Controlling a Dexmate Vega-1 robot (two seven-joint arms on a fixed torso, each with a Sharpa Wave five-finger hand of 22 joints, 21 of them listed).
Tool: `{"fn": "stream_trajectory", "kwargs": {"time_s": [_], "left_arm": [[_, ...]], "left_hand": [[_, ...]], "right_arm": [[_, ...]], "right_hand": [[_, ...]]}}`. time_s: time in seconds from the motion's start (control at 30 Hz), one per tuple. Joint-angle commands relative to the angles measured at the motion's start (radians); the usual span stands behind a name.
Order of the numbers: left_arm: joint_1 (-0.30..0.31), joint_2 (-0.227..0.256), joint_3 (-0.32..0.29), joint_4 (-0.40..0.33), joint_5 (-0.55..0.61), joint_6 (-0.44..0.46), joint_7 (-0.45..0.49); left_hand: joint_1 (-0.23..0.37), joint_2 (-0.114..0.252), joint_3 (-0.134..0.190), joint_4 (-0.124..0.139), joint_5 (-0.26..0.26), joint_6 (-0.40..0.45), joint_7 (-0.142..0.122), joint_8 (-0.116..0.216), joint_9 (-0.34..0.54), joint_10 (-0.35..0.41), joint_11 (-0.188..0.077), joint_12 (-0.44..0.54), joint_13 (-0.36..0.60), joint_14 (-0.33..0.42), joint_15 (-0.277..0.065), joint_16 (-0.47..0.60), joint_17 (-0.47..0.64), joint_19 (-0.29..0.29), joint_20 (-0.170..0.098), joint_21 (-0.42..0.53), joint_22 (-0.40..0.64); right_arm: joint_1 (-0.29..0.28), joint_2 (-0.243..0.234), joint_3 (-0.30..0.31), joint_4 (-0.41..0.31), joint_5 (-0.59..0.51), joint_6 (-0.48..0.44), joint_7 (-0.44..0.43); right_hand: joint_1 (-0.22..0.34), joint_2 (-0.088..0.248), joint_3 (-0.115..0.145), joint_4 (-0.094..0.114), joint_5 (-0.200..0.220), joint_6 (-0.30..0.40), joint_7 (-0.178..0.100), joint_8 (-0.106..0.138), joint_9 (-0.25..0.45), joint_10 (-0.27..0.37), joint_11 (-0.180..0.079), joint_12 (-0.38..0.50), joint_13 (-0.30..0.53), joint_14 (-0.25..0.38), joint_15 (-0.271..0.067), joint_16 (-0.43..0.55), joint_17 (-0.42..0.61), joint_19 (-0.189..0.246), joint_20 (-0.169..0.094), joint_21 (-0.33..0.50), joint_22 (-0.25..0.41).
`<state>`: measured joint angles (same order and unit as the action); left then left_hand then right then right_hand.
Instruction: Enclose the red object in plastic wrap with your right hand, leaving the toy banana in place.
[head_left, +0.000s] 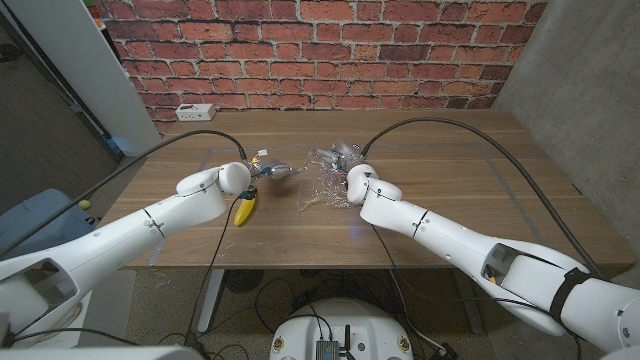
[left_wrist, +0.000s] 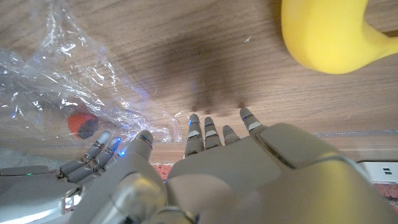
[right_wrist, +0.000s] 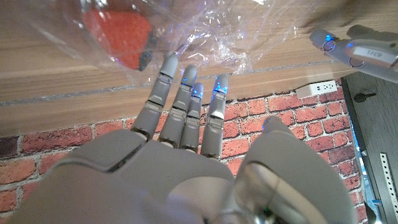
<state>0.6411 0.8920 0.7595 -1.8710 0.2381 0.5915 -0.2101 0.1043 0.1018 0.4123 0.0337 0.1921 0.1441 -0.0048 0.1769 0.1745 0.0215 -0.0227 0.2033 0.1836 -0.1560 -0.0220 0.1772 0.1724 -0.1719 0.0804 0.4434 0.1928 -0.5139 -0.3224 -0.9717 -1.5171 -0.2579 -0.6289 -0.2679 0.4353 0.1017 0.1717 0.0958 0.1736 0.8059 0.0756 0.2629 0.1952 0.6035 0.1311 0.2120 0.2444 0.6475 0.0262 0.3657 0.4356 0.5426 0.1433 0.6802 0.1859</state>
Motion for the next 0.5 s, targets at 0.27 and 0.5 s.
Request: {"fn": "stream_trajectory", "kwargs": {"time_s": [0.27,0.5], "left_arm": [[0.039,-0.004,0.029,-0.027,0.165,-0.009,0.14],[0.037,-0.005,0.044,-0.034,0.242,-0.041,0.133]], "left_hand": [[0.139,-0.031,0.047,-0.137,-0.006,-0.229,-0.165,-0.003,0.005,-0.144,-0.04,-0.016,0.005,-0.015,0.047,0.002,0.002,-0.079,0.058,-0.024,0.003],[0.175,-0.037,0.055,-0.169,-0.006,-0.265,-0.212,-0.001,0.006,-0.154,-0.041,-0.011,0.006,-0.028,0.054,0.001,0.002,-0.069,0.067,-0.026,0.003]], "right_arm": [[-0.074,-0.066,0.051,-0.063,-0.018,0.14,-0.116],[-0.133,-0.097,0.072,-0.128,-0.072,0.134,-0.186]], "right_hand": [[0.178,0.042,0.118,-0.17,0.034,-0.128,-0.055,-0.071,0.006,-0.123,-0.058,-0.026,0.0,-0.15,-0.042,-0.068,-0.019,-0.124,-0.023,-0.06,-0.003],[0.231,0.047,0.148,-0.224,0.035,-0.209,-0.093,-0.082,0.009,-0.212,-0.098,-0.032,-0.002,-0.25,-0.059,-0.104,-0.024,-0.185,-0.024,-0.093,-0.004]]}}
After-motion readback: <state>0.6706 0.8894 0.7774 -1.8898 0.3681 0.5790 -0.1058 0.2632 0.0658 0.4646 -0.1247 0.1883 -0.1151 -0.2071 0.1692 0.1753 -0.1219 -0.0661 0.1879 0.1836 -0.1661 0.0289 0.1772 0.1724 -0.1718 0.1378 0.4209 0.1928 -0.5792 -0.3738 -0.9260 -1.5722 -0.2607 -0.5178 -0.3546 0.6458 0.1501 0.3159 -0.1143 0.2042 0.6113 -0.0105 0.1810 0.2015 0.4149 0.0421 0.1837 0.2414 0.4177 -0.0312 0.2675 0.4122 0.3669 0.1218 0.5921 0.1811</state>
